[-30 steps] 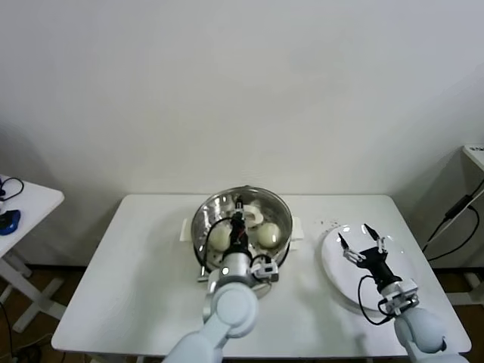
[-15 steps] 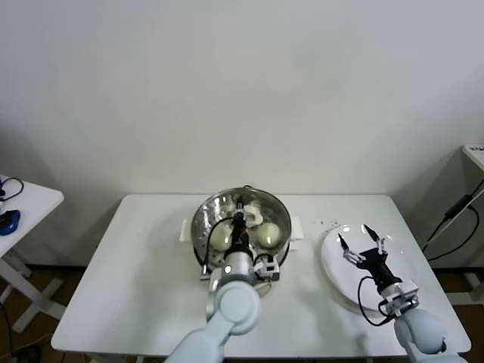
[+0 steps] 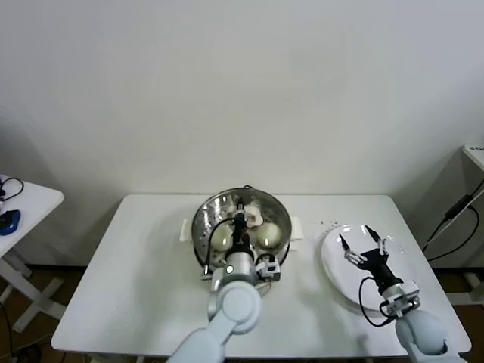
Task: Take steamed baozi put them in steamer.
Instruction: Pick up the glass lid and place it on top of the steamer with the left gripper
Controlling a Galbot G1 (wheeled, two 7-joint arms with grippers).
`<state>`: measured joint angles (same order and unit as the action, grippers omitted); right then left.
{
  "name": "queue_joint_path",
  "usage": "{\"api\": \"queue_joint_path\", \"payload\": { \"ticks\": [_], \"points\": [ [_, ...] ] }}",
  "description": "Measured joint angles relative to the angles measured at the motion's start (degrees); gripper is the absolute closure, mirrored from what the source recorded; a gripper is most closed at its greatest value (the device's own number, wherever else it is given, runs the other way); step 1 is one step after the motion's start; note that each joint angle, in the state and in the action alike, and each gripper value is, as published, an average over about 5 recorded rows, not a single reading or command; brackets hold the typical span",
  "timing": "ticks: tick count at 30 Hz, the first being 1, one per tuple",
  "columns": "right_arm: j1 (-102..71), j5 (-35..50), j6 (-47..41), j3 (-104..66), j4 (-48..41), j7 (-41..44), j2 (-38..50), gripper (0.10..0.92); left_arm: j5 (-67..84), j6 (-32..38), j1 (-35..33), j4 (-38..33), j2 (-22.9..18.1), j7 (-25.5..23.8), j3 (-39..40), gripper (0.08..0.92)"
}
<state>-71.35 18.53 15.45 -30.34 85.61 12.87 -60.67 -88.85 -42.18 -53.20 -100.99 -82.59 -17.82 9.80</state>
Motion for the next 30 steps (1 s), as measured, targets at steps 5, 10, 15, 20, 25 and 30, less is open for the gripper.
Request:
{"api": "queue_joint_path", "payload": {
  "ticks": [5, 10, 15, 20, 25, 30],
  "points": [
    [-0.2, 0.0, 0.0, -0.5, 0.2, 0.1, 0.0, 0.203, 0.0, 0.0, 0.2, 0.4, 0.0, 0.0, 0.0, 0.841],
    [-0.4, -0.1, 0.1, -0.7, 0.3, 0.3, 0.0, 0.203, -0.1, 0.0, 0.2, 0.7, -0.1, 0.2, 0.1, 0.841],
    [-0.4, -0.1, 0.1, -0.8, 0.3, 0.5, -0.2, 0.203, 0.1, 0.0, 0.2, 0.8, -0.1, 0.4, 0.1, 0.841],
    [-0.2, -0.1, 0.1, -0.8, 0.3, 0.7, -0.2, 0.203, 0.8, 0.0, 0.3, 0.7, 0.0, 0.6, 0.0, 0.833],
    [0.1, -0.2, 0.1, -0.7, 0.0, 0.8, -0.3, 0.203, 1.5, 0.0, 0.3, 0.1, 0.4, 0.7, 0.0, 0.733],
    [0.4, -0.2, 0.1, -0.5, -0.2, 1.0, -0.2, 0.203, 1.8, 0.0, 0.0, -0.9, 0.8, 0.7, -0.2, 0.586]
  ]
}}
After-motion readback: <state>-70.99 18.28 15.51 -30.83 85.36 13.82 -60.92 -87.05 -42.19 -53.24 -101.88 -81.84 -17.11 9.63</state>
